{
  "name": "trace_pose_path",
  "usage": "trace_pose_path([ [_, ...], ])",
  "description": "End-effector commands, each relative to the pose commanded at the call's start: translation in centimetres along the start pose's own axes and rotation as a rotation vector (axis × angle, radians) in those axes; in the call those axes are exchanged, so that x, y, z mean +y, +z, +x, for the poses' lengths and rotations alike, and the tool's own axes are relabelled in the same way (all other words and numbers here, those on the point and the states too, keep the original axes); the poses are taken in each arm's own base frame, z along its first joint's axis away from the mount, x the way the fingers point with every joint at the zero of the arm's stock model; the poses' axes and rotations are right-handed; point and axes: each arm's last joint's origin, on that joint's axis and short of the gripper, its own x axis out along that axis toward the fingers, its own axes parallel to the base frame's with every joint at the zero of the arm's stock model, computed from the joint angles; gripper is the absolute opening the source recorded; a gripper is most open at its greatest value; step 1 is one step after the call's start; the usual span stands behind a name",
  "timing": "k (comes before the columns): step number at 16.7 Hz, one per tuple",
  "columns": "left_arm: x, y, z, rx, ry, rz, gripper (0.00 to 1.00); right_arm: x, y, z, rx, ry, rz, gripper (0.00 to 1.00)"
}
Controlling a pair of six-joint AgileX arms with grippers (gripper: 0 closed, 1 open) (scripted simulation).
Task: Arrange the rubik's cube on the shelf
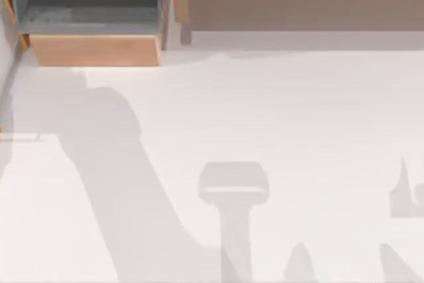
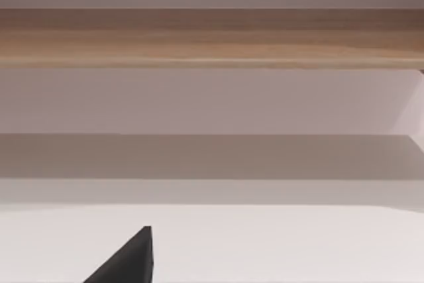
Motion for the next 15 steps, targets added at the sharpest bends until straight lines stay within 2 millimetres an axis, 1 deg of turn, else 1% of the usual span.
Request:
trace_pose_path([
  [5,0.1,1.3,1.3,-0.005,0.081,0.08,0.0,0.0,0.0,0.0,0.0,0.0,0.0,1.0],
  [11,0.4,1.2,1.3,-0.003,0.085,0.079,0.0,0.0,0.0,0.0,0.0,0.0,0.0,1.0],
  [13,0.0,0.9,0.1,-0.005,0.108,0.09,0.0,0.0,0.0,0.0,0.0,0.0,0.0,1.0],
  [15,-1.6,0.6,-2.2,-0.027,0.151,0.13,0.0,0.0,0.0,0.0,0.0,0.0,0.0,1.0],
])
